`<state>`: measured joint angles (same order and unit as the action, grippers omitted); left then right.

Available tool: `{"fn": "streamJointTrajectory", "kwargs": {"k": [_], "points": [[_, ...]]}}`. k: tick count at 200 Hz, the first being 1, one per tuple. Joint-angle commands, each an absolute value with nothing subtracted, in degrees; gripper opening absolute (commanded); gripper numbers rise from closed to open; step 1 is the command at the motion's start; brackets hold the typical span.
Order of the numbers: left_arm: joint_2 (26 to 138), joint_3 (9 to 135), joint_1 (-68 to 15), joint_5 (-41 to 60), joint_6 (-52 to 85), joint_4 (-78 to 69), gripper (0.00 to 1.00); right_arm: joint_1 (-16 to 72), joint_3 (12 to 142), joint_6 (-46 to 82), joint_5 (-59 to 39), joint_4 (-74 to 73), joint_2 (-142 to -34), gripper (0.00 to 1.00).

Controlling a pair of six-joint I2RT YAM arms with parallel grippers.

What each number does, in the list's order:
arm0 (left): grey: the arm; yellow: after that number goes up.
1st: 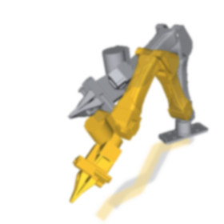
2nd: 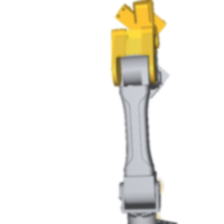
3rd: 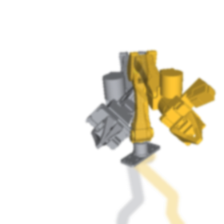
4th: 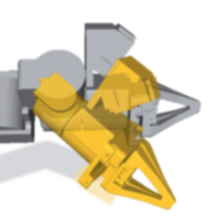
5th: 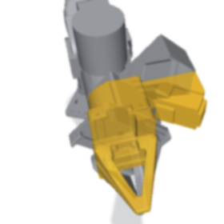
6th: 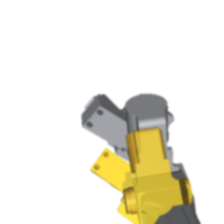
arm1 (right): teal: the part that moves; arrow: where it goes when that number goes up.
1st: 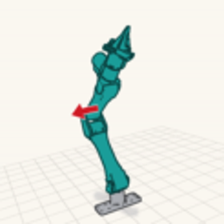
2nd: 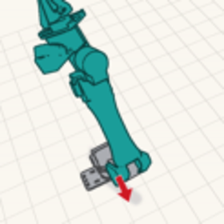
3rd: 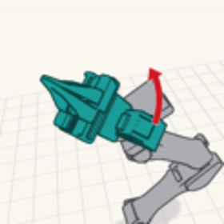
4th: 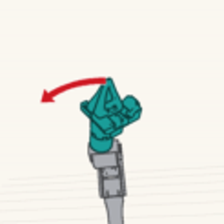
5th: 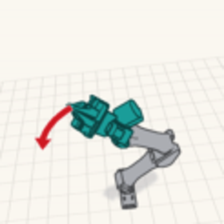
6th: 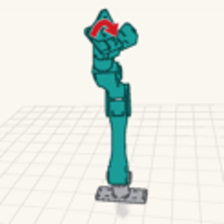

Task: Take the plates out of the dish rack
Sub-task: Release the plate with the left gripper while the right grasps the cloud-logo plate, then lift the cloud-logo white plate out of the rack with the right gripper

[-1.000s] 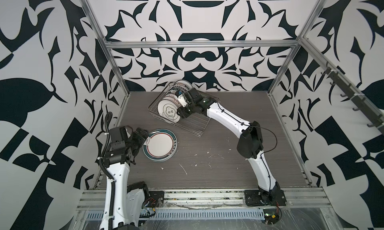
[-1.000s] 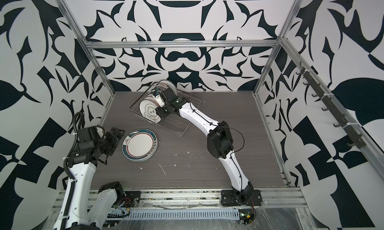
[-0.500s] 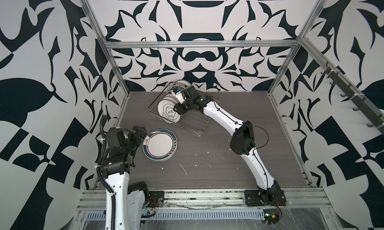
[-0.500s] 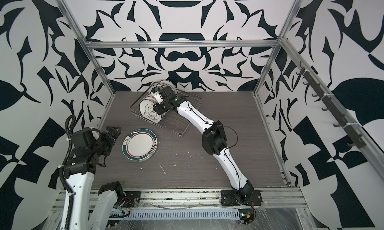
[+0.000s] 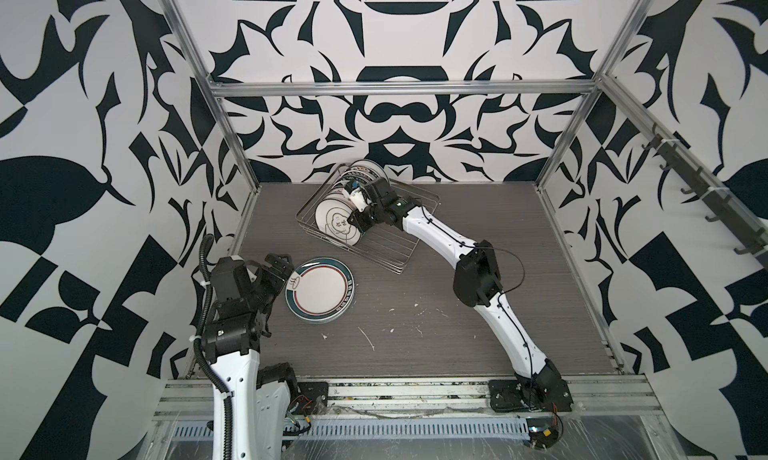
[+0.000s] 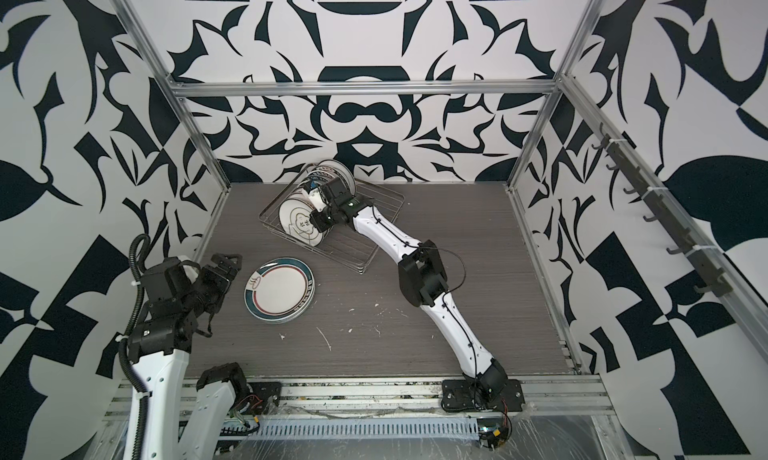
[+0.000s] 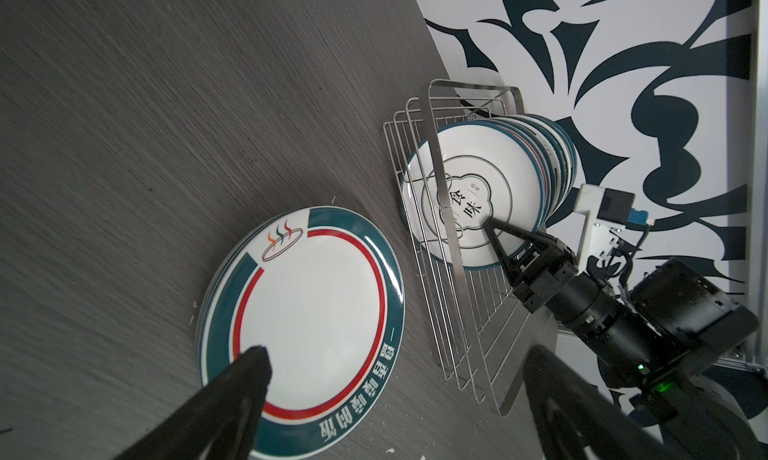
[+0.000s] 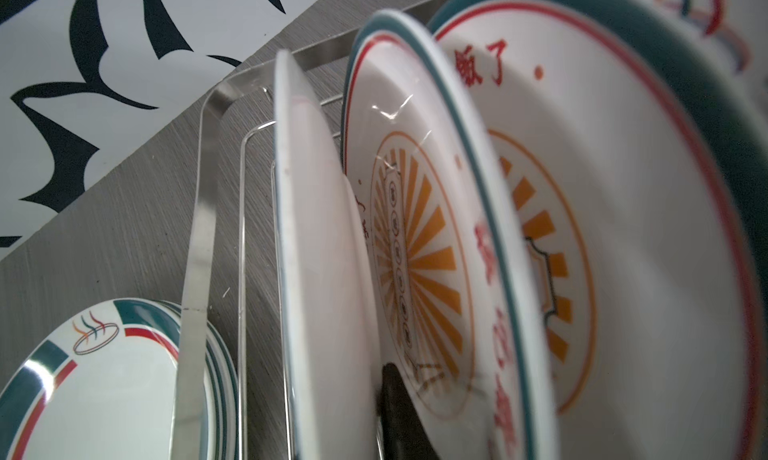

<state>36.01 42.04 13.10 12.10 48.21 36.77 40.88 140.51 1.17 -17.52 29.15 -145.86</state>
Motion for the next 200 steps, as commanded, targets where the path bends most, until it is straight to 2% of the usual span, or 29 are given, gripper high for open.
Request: {"fn": "streamJointTrajectory", "kwargs": {"k": [1, 41, 117, 168, 200], "points": [[34.8, 40.74, 13.05, 13.14, 46.99, 35.86, 0.99, 40.69, 141.13, 1.23, -19.18, 26.14, -143.78, 0.13], [34.92, 40.27, 13.05, 13.78, 45.11, 35.75, 0.99, 40.74, 140.84, 0.06, -18.93, 26.95, -142.94, 0.0], [37.97, 39.94, 13.09, 11.58, 43.52, 36.4, 0.99, 40.71, 137.42, -1.6, -15.61, 28.38, -134.84, 0.0], [38.71, 40.38, 13.07, 15.66, 42.58, 34.57, 0.99, 40.94, 137.59, -2.33, -12.92, 33.34, -129.84, 0.0], [42.19, 41.31, 13.02, 21.69, 42.11, 31.39, 0.99, 41.09, 133.24, -2.39, -6.45, 34.19, -123.34, 0.0]]}}
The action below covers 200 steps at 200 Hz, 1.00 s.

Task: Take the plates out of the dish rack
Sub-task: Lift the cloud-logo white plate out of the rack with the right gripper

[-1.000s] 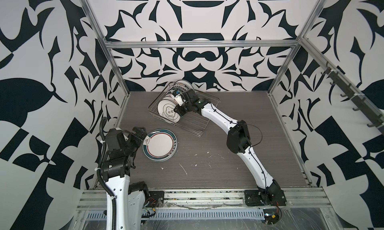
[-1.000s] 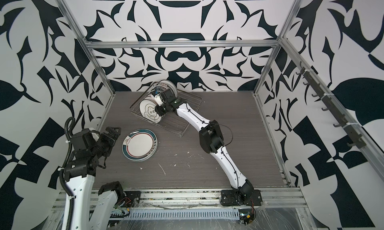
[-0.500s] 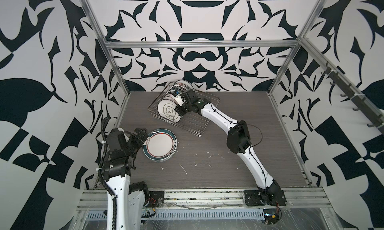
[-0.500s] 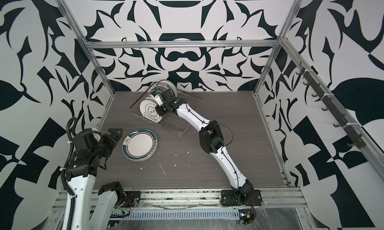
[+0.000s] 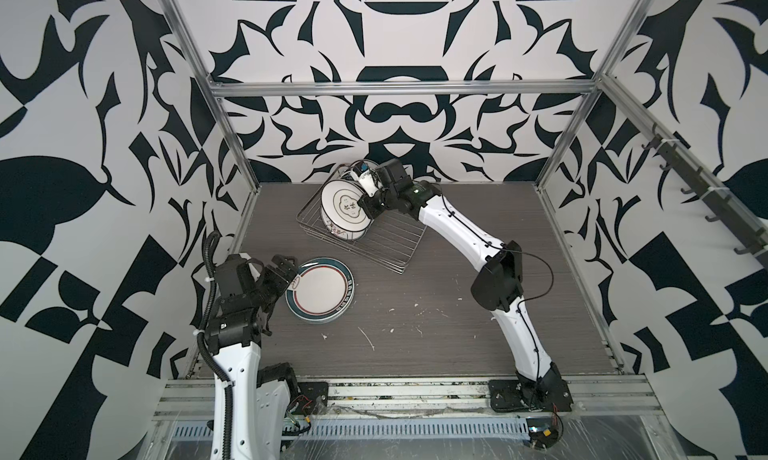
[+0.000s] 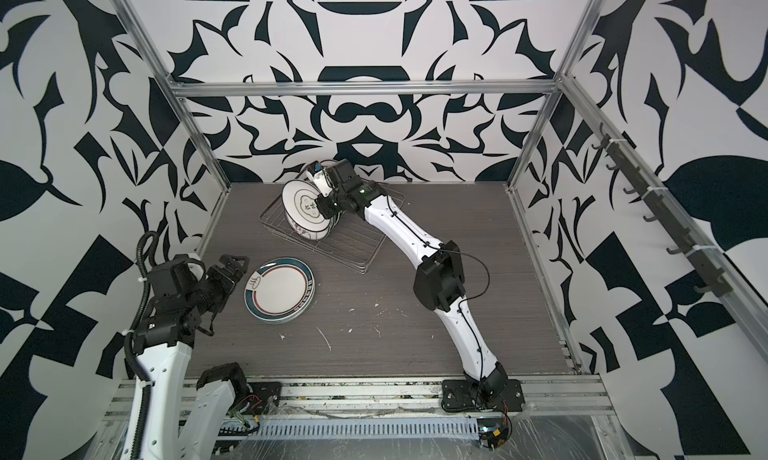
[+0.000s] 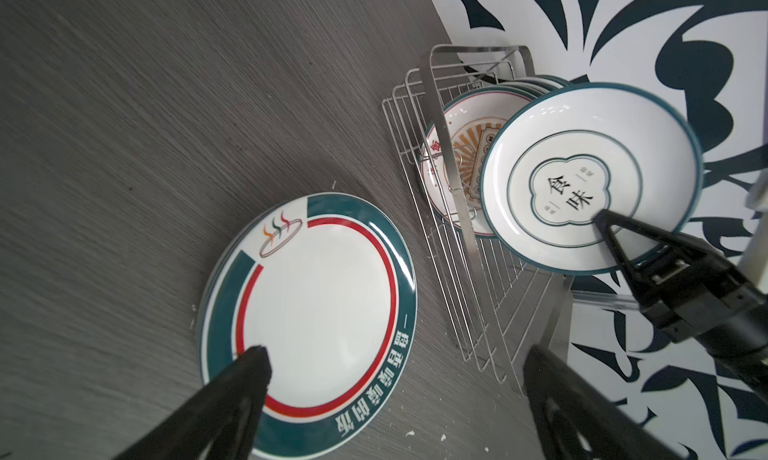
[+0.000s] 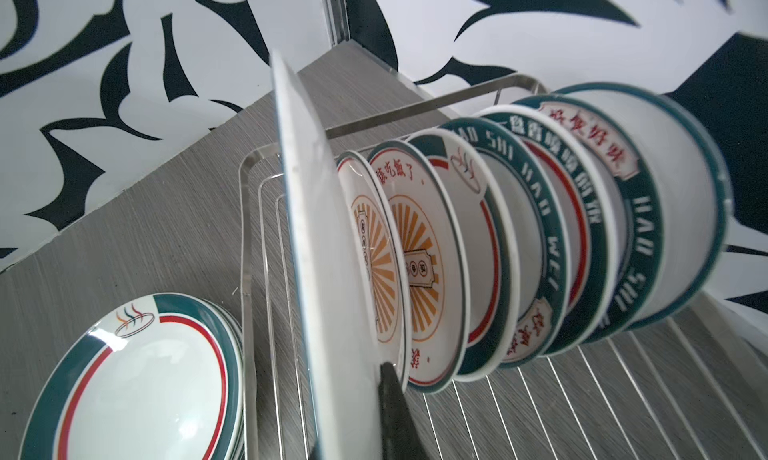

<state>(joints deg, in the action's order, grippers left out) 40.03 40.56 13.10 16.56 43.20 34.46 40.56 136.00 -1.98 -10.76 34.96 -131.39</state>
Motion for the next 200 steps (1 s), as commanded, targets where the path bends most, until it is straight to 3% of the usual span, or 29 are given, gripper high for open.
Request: {"fn": "streamJointTrajectory", "kwargs": {"k": [1, 50, 71, 136, 200], "points": [[42.27, 41.31, 13.06, 21.83, 42.15, 31.29, 0.99, 41.07, 132.85, -2.38, -6.26, 34.1, -123.02, 0.0], [45.98, 40.3, 11.43, 29.14, 44.97, 22.53, 0.99, 41.04, 111.11, 0.29, 2.08, 27.76, -104.74, 0.0], [47.63, 40.24, 7.24, 28.88, 45.26, 19.87, 0.99, 40.17, 101.52, 8.47, 7.34, 26.67, -96.6, 0.0], [52.47, 40.87, -15.49, 20.05, 47.25, 12.67, 0.99, 35.34, 71.86, 32.25, -1.99, 21.76, -70.65, 0.0], [62.05, 39.05, -33.13, 15.21, 49.56, -0.93, 0.99, 31.29, 49.19, 51.03, -19.03, 10.35, -55.79, 0.0]]}}
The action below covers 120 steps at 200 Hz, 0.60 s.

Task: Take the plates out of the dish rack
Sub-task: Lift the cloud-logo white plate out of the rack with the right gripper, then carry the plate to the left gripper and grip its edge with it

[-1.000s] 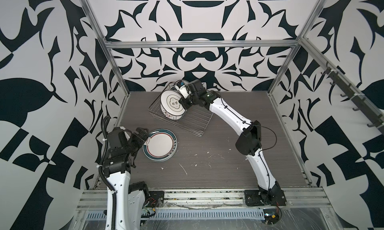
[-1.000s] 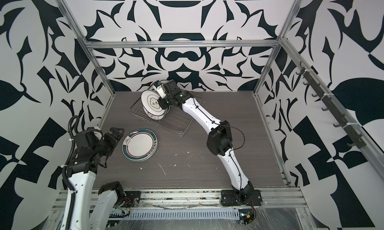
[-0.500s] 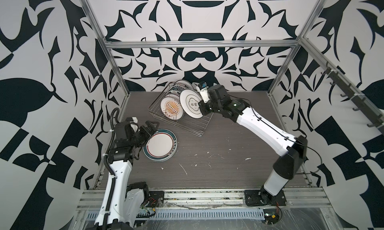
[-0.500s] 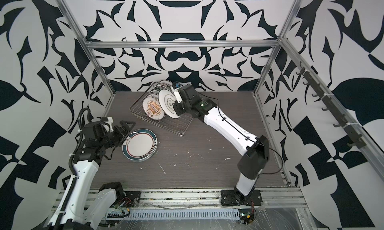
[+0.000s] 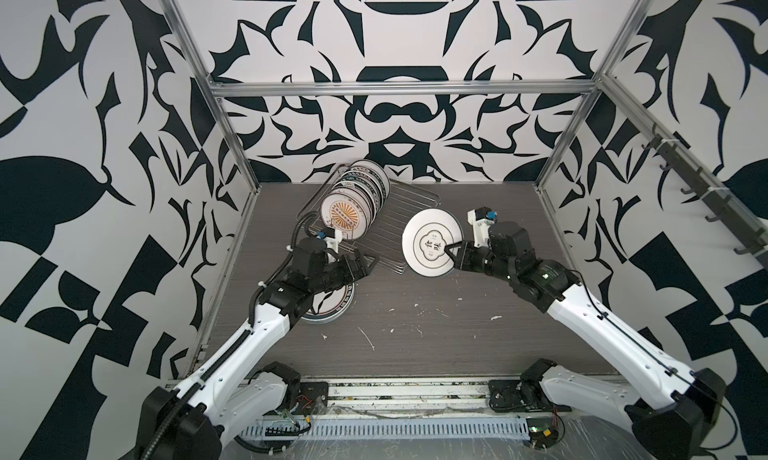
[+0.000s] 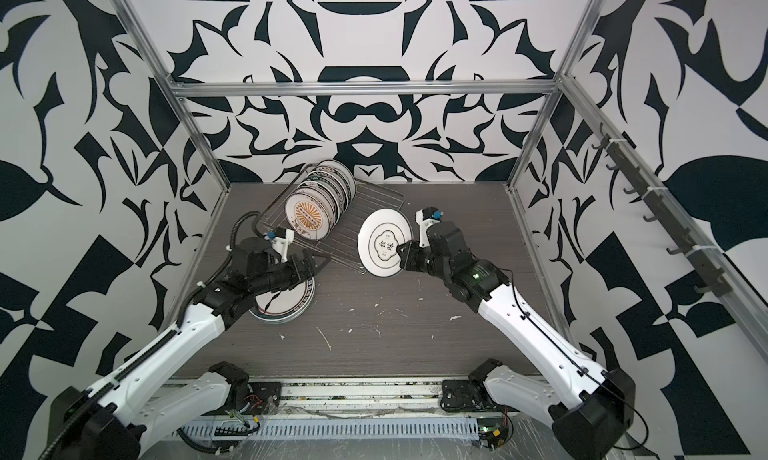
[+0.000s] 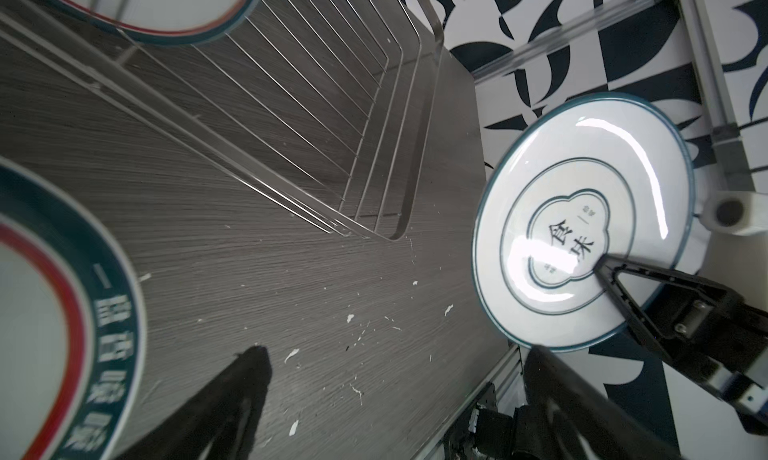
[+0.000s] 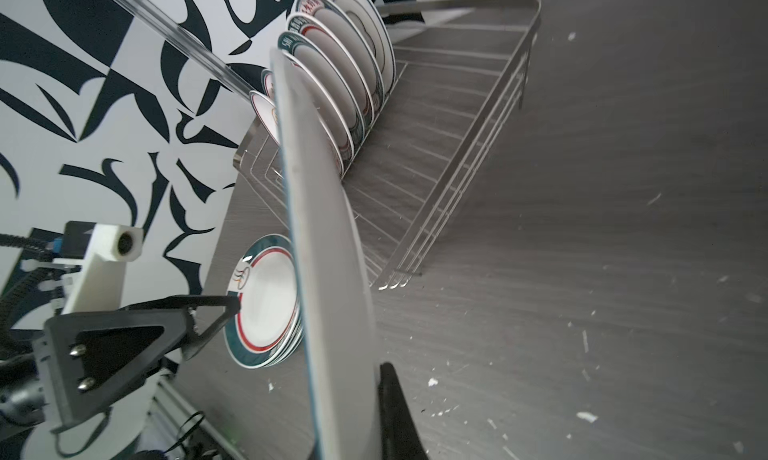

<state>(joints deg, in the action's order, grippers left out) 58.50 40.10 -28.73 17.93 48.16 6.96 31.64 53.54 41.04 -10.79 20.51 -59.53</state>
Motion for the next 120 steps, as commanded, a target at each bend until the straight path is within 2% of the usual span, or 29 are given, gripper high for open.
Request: {"fn": "streamJointTrajectory", "kwargs": {"k": [1, 31, 65, 83, 90, 104, 120], "points": [[62.27, 39.08, -33.26, 15.21, 49.56, -1.17, 1.0, 31.25, 48.81, 51.27, -19.18, 10.1, -55.62, 0.0], [67.4, 39.47, -37.95, 15.06, 50.07, -6.25, 0.98, 31.1, 40.53, 58.17, -23.45, 2.21, -52.33, 0.0], [69.65, 37.49, -38.67, 17.07, 52.43, -12.98, 0.93, 31.03, 35.32, 62.67, -26.44, -3.6, -50.48, 0.0], [70.04, 36.33, -38.76, 18.39, 53.4, -15.82, 0.86, 31.05, 32.32, 65.1, -27.33, -7.75, -49.79, 0.0], [70.21, 36.02, -38.76, 19.0, 53.85, -16.6, 0.77, 31.04, 31.52, 65.64, -27.33, -8.85, -49.71, 0.0], [70.48, 35.23, -38.83, 20.6, 54.51, -18.61, 0.68, 31.03, 29.89, 66.9, -28.02, -11.53, -50.28, 0.0], [70.73, 34.55, -39.02, 21.98, 55.06, -20.47, 0.63, 31.05, 28.98, 67.99, -29.71, -14.55, -51.9, 0.0]]}}
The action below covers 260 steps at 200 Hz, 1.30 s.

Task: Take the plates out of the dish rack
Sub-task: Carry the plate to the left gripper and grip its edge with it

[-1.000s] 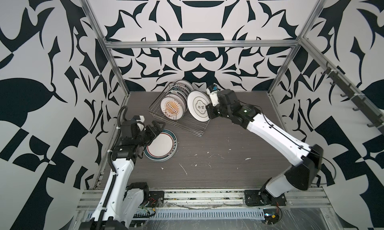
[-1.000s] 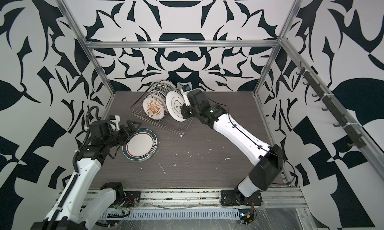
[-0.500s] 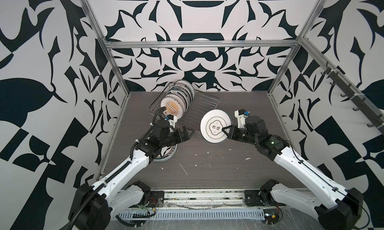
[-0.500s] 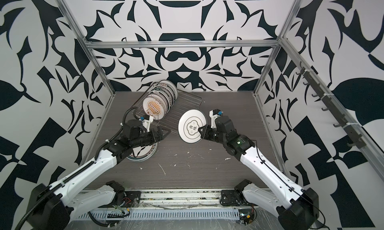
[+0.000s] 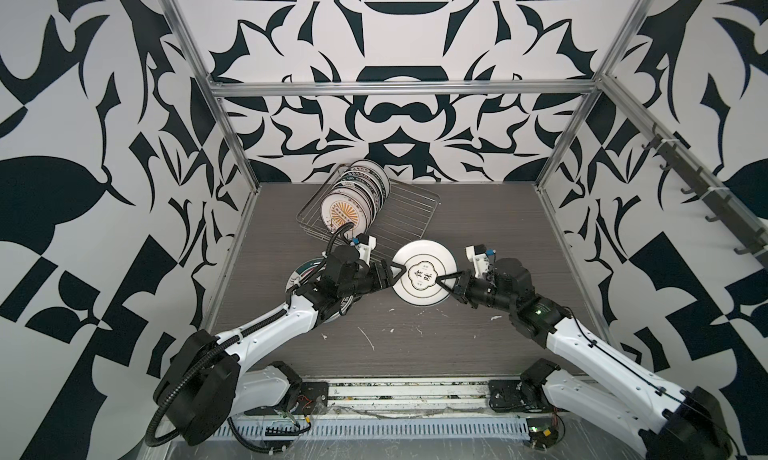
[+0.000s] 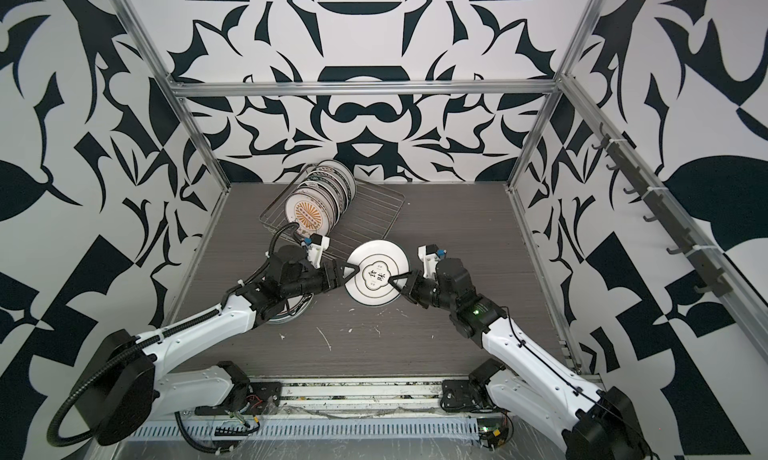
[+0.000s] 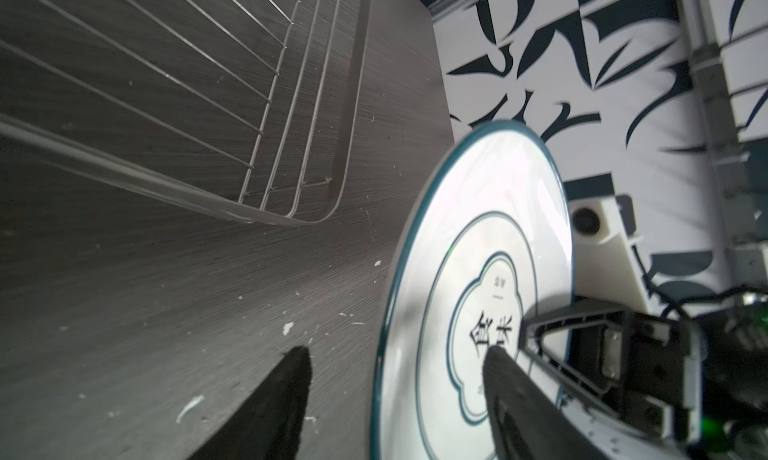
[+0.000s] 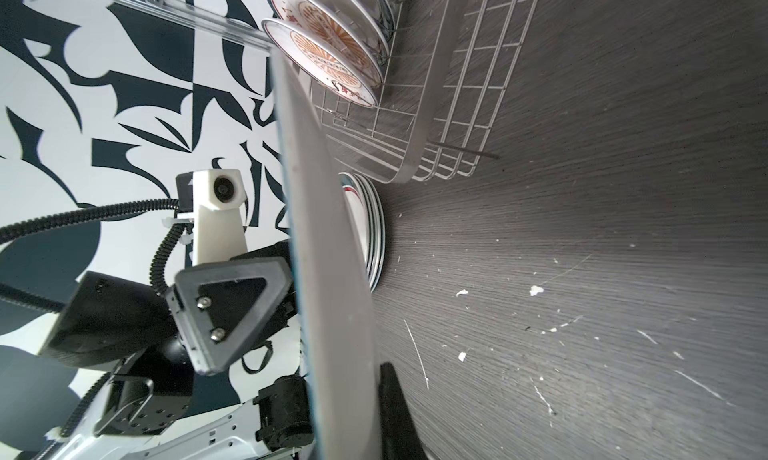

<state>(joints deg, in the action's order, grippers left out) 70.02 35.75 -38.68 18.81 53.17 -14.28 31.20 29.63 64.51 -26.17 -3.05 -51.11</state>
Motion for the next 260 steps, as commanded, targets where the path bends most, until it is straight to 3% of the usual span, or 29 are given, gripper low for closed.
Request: {"fn": "streamJointTrajectory", "kwargs": {"k": [1, 25, 79, 110, 148, 205, 260], "points": [[70.74, 34.54, -39.02, 22.11, 55.09, -20.56, 0.63, 31.04, 28.91, 68.05, -29.75, -14.79, -51.96, 0.0], [71.02, 33.69, -39.2, 23.86, 56.11, -23.04, 0.56, 31.03, 28.21, 68.44, -30.45, -17.17, -53.39, 0.0], [70.4, 30.96, -39.2, 26.11, 58.63, -27.3, 0.27, 31.05, 28.95, 67.74, -31.71, -19.68, -56.78, 0.02], [69.9, 30.48, -39.2, 26.69, 58.99, -26.36, 0.17, 31.1, 29.44, 67.64, -32.69, -21.34, -59.18, 0.14], [66.9, 29.84, -39.2, 27.72, 59.57, -23.36, 0.06, 31.07, 32.89, 63.15, -32.02, -14.93, -60.55, 0.37], [57.26, 32.16, -39.07, 25.11, 57.16, -3.24, 0.0, 30.19, 47.21, 47.66, -22.34, 10.45, -64.16, 0.5], [54.69, 31.1, -38.94, 26.25, 57.34, 10.01, 0.0, 29.18, 66.31, 36.23, -11.53, 24.8, -80.87, 0.51]]}}
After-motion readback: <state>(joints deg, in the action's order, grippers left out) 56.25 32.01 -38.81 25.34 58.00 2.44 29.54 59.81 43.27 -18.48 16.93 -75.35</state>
